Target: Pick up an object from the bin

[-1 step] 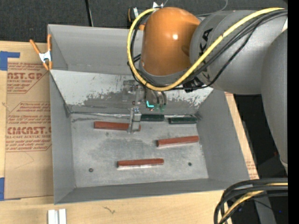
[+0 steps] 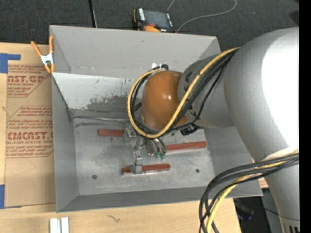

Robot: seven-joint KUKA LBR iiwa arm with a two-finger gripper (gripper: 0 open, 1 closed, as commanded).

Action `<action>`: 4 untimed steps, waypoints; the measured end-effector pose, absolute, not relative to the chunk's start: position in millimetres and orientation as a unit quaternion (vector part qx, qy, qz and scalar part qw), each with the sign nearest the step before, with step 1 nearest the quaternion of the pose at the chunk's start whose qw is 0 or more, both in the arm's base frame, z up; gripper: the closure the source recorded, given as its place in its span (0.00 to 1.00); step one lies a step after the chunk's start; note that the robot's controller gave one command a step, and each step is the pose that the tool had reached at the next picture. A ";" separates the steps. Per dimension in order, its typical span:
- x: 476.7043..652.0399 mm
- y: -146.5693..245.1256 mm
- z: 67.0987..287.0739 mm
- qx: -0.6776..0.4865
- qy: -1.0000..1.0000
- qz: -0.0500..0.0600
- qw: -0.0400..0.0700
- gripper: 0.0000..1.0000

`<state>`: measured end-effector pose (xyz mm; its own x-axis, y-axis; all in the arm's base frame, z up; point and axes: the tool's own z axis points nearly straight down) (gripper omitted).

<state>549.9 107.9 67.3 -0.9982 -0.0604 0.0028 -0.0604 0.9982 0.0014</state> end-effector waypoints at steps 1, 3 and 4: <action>499.7 93.9 69.8 -0.037 -0.999 0.000 0.001 0.00; 485.2 -8.7 71.9 0.191 -0.982 0.001 -0.008 0.00; 487.3 -53.6 81.5 0.118 -0.993 0.000 -0.002 0.00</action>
Offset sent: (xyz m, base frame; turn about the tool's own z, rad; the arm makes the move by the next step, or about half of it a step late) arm -0.0495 -0.0141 0.0027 0.1336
